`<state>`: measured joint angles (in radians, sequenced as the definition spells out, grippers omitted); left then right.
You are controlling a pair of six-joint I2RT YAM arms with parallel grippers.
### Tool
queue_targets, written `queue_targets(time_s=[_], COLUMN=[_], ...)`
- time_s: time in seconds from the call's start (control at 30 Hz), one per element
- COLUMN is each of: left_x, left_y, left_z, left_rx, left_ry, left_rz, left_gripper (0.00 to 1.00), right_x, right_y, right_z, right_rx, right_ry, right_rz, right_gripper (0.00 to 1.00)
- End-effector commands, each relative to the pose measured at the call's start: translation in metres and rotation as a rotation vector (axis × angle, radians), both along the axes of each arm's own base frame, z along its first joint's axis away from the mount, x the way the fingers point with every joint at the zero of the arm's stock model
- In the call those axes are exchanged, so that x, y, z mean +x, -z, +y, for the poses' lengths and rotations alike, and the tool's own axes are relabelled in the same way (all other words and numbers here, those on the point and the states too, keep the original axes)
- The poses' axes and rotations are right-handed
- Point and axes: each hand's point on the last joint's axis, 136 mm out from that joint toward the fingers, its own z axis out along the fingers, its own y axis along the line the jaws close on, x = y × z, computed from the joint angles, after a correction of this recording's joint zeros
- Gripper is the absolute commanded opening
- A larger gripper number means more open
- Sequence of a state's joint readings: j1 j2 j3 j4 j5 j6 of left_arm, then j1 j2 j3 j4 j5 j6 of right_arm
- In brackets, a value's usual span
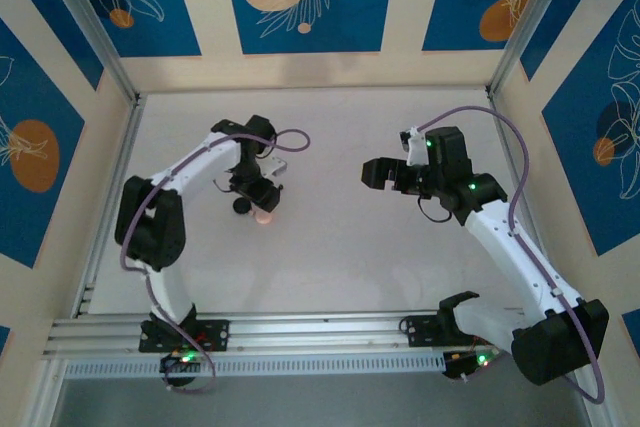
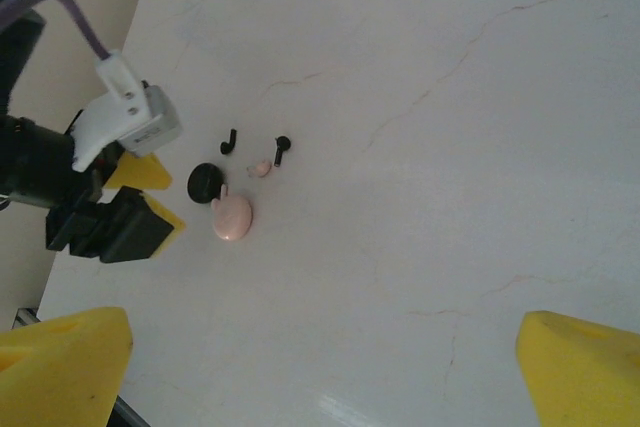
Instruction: Insert wireless bluetooth earbuds into charging case
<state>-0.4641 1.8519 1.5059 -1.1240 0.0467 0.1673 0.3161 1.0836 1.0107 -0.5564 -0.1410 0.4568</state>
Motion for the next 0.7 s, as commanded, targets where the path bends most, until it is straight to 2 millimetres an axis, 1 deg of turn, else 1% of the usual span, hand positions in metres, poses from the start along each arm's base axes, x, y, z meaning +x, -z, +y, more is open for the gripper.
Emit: queue_targets(time_s=[0.0,0.13,0.33,0.43,0.67], left_x=[0.002,0.01,0.01,0.012,0.012], left_y=[-0.002,0.008,0.028,0.037,0.054], left_z=[0.001,-0.004,-0.005,-0.005,-0.005], left_rx=[0.058,0.078,0.123,0.139,0.159], left_ry=[0.03,0.045,0.068,0.072,0.08], left_rz=[0.013,0.027,0.065,0.068,0.083], left_gripper=[0.67,0.68,0.69,0.7,0.7], right_x=[-0.002,-0.002,-0.002,-0.003,-0.004], right_y=[-0.001,0.002,0.004,0.006,0.006], right_z=[0.002,0.002,0.001,0.001,0.001], right_rx=[0.02,0.02,0.018,0.018,0.021], right_ry=[-0.017,-0.019,-0.018,-0.018,-0.015], right_rz=[-0.011,-0.006,0.0,0.005,0.012], right_gripper=[0.99,0.99,0.99,0.99,0.99])
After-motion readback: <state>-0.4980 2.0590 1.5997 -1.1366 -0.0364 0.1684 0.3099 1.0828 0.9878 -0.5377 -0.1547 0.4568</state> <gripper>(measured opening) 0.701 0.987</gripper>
